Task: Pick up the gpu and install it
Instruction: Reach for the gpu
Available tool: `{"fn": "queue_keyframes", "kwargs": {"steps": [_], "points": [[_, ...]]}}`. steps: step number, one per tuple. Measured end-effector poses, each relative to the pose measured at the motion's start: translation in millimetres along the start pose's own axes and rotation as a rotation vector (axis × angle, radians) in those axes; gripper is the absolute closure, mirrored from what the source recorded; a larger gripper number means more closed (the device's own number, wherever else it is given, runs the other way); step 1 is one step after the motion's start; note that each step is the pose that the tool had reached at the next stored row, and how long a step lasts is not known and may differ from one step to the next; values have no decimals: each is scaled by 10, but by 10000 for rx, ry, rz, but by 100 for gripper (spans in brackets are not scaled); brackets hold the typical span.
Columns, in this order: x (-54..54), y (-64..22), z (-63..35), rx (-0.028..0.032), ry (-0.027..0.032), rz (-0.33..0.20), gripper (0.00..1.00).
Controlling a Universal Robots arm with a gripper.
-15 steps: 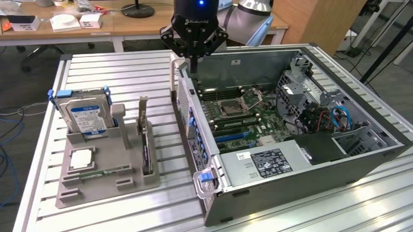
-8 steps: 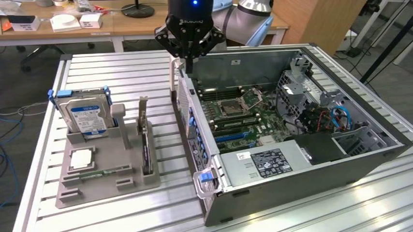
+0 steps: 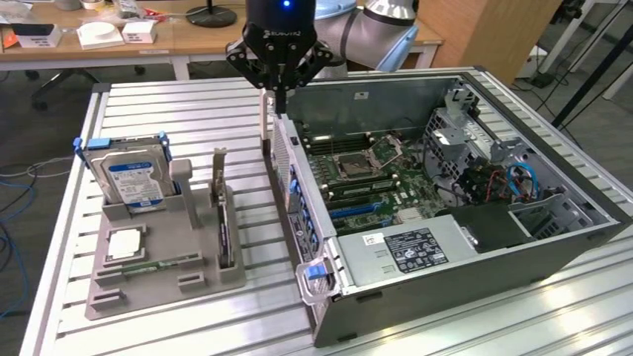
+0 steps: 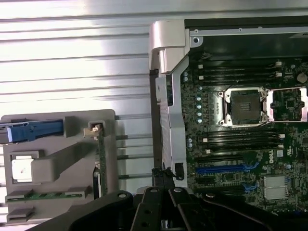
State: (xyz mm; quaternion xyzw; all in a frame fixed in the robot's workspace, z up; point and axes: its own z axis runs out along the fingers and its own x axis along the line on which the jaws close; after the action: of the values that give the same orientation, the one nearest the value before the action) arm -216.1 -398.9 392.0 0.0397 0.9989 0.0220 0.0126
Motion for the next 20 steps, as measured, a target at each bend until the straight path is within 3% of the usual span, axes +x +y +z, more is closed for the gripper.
{"fn": "queue_keyframes", "kwargs": {"steps": [20], "points": [[354,-28,-10,1,-1,22,89]]}}
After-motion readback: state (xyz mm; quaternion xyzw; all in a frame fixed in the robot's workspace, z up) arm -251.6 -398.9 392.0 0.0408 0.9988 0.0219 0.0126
